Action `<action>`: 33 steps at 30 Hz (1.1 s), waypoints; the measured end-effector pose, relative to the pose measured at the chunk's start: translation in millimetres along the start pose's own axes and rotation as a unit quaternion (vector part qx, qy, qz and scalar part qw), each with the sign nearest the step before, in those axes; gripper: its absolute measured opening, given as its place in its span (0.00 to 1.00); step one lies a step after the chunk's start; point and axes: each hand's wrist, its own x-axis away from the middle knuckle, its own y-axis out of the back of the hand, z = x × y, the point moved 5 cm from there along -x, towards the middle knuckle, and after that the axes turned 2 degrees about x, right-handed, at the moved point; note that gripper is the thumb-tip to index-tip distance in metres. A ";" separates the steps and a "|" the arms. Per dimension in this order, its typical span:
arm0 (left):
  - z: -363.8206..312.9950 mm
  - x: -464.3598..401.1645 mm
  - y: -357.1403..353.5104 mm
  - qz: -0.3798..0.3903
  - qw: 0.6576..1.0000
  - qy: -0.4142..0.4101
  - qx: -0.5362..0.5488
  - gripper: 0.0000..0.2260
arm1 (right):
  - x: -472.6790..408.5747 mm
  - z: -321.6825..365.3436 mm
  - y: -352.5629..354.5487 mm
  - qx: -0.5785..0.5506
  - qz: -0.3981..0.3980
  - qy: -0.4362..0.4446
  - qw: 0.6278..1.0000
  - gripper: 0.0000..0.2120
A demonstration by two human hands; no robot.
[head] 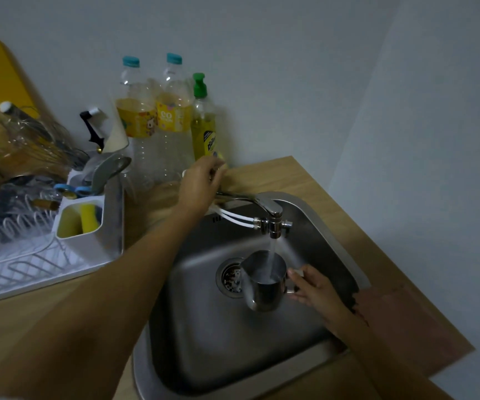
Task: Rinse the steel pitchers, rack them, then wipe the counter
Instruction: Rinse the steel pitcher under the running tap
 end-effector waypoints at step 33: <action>-15.0 197.8 -87.3 0.237 0.804 0.381 0.390 0.11 | -14.6 -7.0 2.2 -0.052 -0.020 -0.121 0.991 0.07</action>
